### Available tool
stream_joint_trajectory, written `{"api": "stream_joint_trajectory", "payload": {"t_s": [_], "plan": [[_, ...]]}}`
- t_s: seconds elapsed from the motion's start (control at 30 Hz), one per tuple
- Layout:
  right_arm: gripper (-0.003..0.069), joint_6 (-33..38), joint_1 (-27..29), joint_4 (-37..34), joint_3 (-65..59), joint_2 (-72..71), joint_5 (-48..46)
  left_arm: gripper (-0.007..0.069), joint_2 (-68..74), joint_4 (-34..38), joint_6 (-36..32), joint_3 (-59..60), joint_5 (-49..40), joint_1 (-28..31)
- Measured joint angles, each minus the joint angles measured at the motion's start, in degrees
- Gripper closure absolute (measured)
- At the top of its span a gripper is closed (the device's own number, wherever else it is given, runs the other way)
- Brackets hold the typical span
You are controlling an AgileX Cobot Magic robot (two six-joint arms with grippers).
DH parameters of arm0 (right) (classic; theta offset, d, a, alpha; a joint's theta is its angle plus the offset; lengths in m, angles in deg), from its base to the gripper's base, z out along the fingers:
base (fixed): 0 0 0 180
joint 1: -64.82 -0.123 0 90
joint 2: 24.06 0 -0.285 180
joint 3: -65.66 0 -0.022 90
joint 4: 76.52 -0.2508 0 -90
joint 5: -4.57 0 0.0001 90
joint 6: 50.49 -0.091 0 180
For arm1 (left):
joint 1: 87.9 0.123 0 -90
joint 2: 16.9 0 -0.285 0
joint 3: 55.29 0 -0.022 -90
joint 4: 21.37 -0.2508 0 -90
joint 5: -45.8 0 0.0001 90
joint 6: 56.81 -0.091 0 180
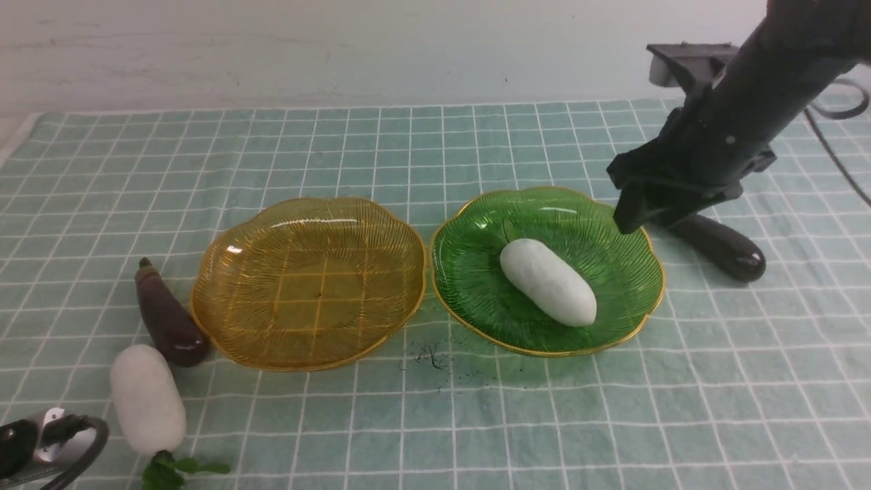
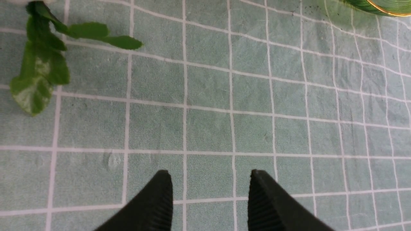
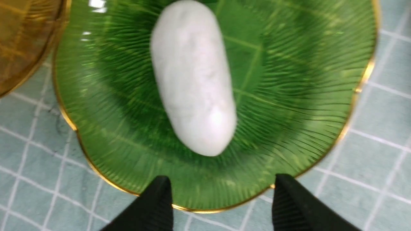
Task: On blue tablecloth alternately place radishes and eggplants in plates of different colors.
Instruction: 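Pick up the eggplant and place it on the yellow plate with the right gripper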
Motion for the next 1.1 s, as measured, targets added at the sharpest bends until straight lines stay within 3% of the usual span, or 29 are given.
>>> {"api": "stream_joint_trajectory", "payload": {"t_s": [0.07, 0.1, 0.13, 0.27, 0.63, 1.1], "plan": [[0.0451, -2.2, 0.0, 2.8, -1.0, -2.8, -0.2, 0.0324, 0.0, 0.0, 0.0, 0.0, 0.0, 0.0], [0.0460, -2.3, 0.0, 3.0, -1.3, -3.1, -0.2, 0.0324, 0.0, 0.0, 0.0, 0.0, 0.0, 0.0], [0.0541, -2.9, 0.0, 4.3, -2.8, -5.7, -0.3, 0.0324, 0.0, 0.0, 0.0, 0.0, 0.0, 0.0], [0.0650, -3.3, 0.0, 7.0, -8.2, -13.1, -0.5, 0.0324, 0.0, 0.0, 0.0, 0.0, 0.0, 0.0], [0.0673, -3.8, 0.0, 13.4, -25.1, -21.9, 0.9, 0.0324, 0.0, 0.0, 0.0, 0.0, 0.1, 0.0], [0.0673, -6.3, 6.7, 13.7, -20.3, -8.9, 7.5, 0.0324, 0.0, 0.0, 0.0, 0.0, 0.1, 0.0]]}}
